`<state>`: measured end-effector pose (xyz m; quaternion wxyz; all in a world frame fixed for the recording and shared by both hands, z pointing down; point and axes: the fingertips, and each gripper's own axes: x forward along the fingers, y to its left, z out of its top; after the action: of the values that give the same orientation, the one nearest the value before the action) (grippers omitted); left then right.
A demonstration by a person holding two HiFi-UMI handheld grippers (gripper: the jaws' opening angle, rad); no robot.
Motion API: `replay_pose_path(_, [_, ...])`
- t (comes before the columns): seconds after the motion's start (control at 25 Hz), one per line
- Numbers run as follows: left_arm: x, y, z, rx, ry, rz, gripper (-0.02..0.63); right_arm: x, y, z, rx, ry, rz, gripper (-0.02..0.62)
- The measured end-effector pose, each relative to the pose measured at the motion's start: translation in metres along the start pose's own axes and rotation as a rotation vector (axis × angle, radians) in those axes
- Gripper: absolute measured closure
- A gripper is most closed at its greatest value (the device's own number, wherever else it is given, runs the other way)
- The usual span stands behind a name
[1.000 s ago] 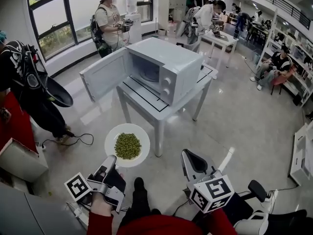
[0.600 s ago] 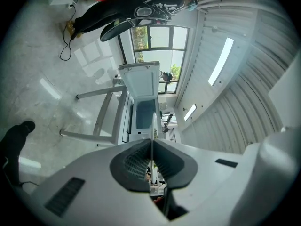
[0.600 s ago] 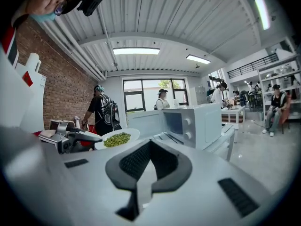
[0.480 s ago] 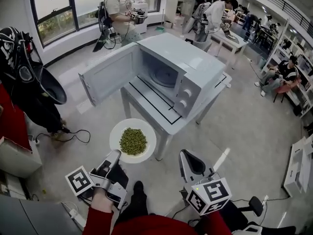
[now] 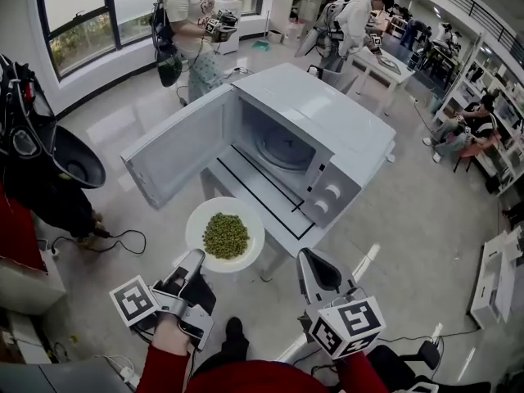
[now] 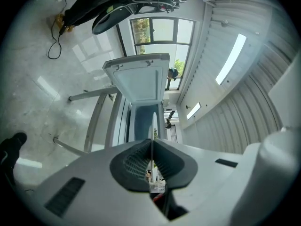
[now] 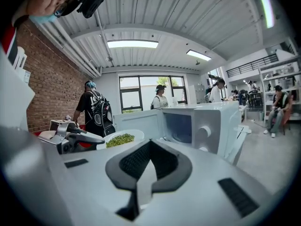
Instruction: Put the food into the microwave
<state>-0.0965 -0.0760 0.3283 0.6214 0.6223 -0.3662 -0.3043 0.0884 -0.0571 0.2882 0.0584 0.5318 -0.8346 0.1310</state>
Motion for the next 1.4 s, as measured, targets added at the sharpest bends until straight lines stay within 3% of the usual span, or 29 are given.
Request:
replay_pose_path(0.56, [0.057,0.007,0.015,0.031,0.07,0.003,0.584,0.031,-0.026,0.005,-0.009,0.008,-0.089,0.581])
replay_pose_path(1.24, [0.118,0.015,0.026,0.028,0.06,-0.008,0.584,0.091,-0.043,-0.005,0.019,0.076,-0.076,0.581])
replay_pose_path(1.4, [0.123,0.029,0.028,0.063,0.072,0.041,0.584,0.101,-0.049,-0.013,0.029,0.088,-0.077,0.581])
